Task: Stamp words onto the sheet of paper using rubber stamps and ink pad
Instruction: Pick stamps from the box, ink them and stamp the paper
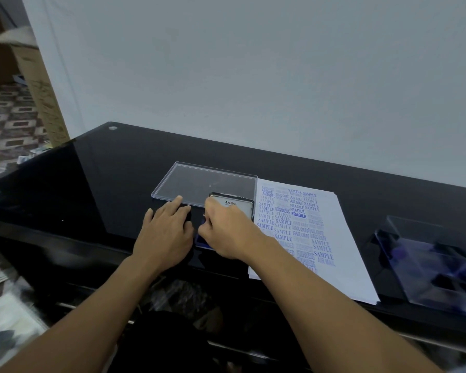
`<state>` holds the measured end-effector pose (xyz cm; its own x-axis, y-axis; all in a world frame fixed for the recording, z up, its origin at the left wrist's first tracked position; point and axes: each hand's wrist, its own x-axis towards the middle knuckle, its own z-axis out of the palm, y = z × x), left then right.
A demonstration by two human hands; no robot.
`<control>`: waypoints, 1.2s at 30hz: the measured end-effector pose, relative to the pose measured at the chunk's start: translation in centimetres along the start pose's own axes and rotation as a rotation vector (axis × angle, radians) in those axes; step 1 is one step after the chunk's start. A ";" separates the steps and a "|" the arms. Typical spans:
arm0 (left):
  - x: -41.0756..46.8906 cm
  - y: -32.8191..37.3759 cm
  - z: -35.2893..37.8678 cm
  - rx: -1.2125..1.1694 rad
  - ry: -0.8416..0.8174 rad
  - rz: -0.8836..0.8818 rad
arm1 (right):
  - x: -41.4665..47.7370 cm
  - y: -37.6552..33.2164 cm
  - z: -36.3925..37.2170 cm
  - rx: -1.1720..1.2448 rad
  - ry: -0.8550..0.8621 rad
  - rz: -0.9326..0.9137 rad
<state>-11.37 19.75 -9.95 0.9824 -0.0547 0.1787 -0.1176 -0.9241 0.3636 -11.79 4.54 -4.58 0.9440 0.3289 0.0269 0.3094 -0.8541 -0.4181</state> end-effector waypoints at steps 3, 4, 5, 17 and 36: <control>0.0 0.1 0.0 -0.006 0.004 0.003 | 0.0 0.1 0.1 -0.007 0.005 -0.002; 0.0 0.1 0.0 -0.003 0.005 0.002 | 0.0 0.0 0.1 -0.011 0.001 -0.003; 0.0 0.1 0.0 -0.001 0.006 0.001 | 0.1 0.0 0.0 -0.016 -0.005 -0.005; -0.1 -0.1 0.1 -0.005 0.010 0.009 | 0.5 -0.2 0.0 -0.023 -0.014 -0.004; -0.1 -0.2 0.2 -0.003 0.014 0.008 | 0.3 -0.6 -0.2 -0.046 -0.010 -0.010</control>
<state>-11.39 19.86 -10.25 0.9793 -0.0566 0.1945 -0.1258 -0.9225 0.3650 -11.65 5.07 -4.16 0.9398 0.3411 0.0217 0.3239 -0.8685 -0.3753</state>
